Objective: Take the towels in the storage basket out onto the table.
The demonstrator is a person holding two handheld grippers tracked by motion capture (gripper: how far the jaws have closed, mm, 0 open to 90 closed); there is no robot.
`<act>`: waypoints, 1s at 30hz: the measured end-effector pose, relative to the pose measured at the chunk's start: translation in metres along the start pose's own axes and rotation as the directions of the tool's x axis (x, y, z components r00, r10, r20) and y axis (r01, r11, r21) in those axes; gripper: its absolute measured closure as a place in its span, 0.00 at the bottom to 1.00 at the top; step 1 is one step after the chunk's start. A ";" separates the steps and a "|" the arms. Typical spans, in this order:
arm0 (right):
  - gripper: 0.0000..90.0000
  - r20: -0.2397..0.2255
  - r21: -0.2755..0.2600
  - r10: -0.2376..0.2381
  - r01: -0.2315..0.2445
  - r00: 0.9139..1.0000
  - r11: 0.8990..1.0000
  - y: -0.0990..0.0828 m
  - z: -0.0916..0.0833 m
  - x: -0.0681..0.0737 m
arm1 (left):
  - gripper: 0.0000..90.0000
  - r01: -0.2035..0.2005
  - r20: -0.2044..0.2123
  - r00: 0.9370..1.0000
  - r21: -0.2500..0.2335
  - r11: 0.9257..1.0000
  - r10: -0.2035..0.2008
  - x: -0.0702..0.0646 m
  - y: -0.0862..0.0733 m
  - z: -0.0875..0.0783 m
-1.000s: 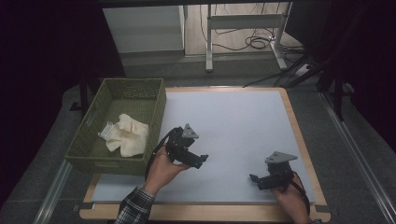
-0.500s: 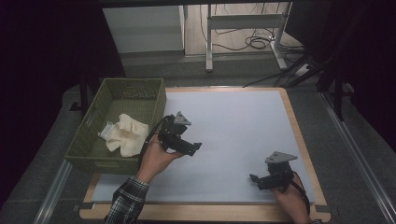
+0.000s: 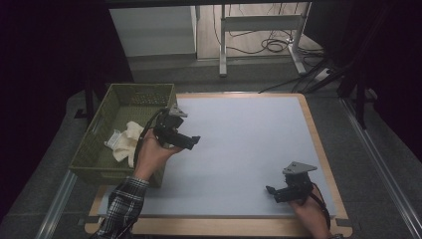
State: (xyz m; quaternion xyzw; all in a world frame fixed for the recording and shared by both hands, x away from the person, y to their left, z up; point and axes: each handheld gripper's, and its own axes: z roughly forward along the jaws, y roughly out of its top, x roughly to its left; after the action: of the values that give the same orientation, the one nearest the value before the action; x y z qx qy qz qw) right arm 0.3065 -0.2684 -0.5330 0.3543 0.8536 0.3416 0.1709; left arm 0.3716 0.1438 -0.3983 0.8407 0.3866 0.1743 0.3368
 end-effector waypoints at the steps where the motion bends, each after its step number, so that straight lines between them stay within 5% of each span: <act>1: 0.03 0.000 0.000 0.000 0.000 1.000 1.000 0.000 0.000 0.000 | 0.04 0.002 -0.005 1.000 0.000 1.000 -0.002 0.003 0.000 -0.001; 20: 0.03 0.000 0.000 0.000 0.000 1.000 1.000 0.000 0.000 0.000 | 0.05 0.085 -0.095 0.992 0.019 0.996 -0.083 0.066 -0.015 -0.011; 30: 0.03 0.000 0.000 0.000 0.000 1.000 1.000 0.000 0.000 0.000 | 0.04 0.154 -0.152 0.977 0.027 0.988 -0.148 0.105 -0.034 -0.013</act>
State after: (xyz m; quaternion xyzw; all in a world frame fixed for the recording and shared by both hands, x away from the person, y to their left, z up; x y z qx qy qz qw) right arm 0.3066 -0.2684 -0.5330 0.3542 0.8536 0.3415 0.1709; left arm 0.4133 0.2463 -0.4097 0.7997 0.4768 0.2034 0.3030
